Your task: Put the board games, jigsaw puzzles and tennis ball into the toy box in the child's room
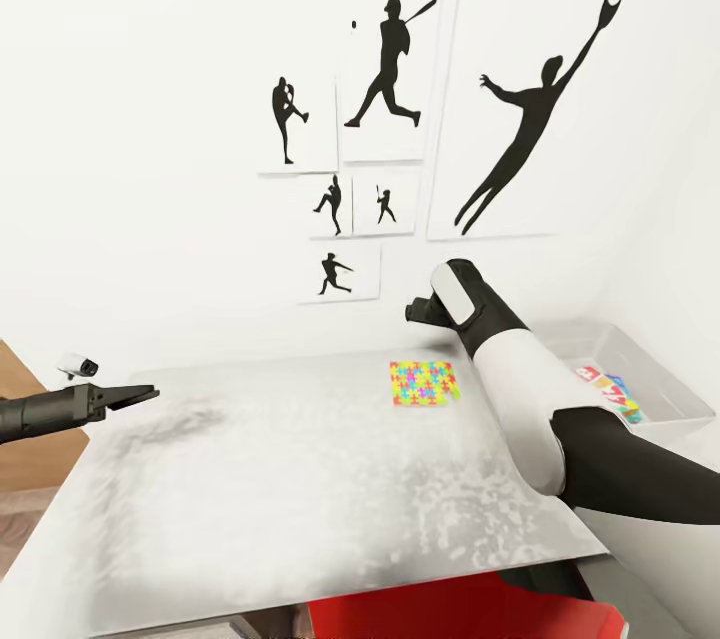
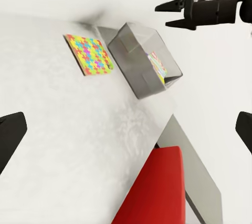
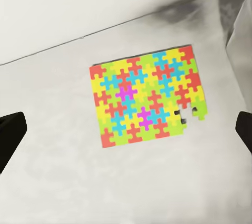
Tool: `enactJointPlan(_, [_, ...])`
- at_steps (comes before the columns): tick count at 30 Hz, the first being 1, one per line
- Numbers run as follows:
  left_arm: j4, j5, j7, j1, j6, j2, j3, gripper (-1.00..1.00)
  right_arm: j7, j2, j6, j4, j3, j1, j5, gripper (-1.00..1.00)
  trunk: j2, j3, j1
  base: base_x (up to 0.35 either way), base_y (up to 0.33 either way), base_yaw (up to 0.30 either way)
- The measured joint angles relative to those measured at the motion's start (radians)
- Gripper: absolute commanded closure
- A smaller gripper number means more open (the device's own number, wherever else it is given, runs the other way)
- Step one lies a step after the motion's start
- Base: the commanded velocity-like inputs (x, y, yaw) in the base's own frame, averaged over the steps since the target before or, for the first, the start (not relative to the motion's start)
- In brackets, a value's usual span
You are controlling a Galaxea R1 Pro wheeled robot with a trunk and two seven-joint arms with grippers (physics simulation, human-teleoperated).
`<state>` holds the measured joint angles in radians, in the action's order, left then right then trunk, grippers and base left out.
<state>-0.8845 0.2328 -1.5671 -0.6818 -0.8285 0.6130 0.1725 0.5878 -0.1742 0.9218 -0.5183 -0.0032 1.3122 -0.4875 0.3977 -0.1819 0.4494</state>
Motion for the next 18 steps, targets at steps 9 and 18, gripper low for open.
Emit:
enactJointPlan(9, [-0.105, 0.055, 0.000, -0.004, -0.091, -0.046, -0.010, -1.00, 0.000, 0.000, -0.005, 0.005, 0.002, 0.001, 0.014, -1.00, 0.000, -0.015, 0.000, 0.000, 0.000, 0.000])
enactJointPlan(18, [-0.423, 0.059, 0.000, -0.050, -0.207, -0.155, -0.017, -1.00, 0.000, 0.000, -0.014, 0.002, 0.004, 0.003, 0.017, -1.00, 0.000, -0.030, 0.000, 0.000, 0.000, 0.000])
